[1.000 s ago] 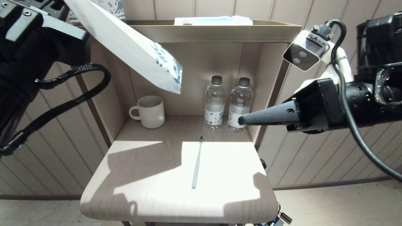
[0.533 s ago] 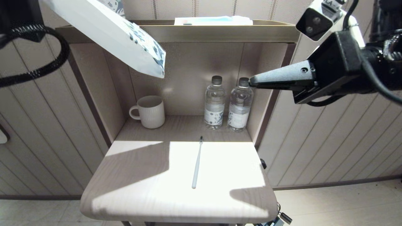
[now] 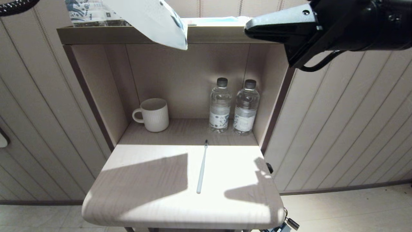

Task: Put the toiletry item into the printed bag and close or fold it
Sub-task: Hand it to the other hand

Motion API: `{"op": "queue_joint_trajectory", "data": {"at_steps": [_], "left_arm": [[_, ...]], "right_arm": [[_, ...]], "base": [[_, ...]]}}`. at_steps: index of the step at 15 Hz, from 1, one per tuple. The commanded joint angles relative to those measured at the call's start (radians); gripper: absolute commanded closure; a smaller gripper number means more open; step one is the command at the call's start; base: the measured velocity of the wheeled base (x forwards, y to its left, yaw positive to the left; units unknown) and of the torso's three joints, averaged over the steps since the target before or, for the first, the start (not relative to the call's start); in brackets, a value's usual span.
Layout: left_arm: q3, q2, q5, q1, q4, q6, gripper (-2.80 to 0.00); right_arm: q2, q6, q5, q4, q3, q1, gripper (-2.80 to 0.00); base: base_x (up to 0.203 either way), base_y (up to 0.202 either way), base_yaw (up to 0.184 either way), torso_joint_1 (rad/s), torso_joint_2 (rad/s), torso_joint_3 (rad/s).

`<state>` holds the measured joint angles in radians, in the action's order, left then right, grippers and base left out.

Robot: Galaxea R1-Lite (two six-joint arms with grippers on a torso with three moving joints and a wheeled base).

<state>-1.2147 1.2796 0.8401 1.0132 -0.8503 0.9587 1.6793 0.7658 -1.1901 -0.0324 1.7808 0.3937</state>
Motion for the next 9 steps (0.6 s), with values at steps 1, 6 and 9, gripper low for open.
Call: {"op": "queue_joint_trajectory", "data": {"at_steps": [1,6,9], "left_arm": [[-0.057,0.016,0.034,0.062,0.023,0.006,0.00],[-0.192,0.082,0.125,0.143,0.051,0.037,0.00],[-0.241,0.106,0.174,0.145,0.054,0.043,0.00]], "right_arm": [[0.046,0.027,-0.006,0.000,0.034,0.008,0.00],[-0.016,0.133,0.052,0.033,-0.021,-0.028,0.00],[-0.007,0.285,0.055,0.176,-0.060,-0.043,0.00]], "base": [[0.000,0.000,0.000,0.000,0.00,0.000],[0.000,0.000,0.000,0.000,0.00,0.000],[0.000,0.000,0.000,0.000,0.00,0.000]]}}
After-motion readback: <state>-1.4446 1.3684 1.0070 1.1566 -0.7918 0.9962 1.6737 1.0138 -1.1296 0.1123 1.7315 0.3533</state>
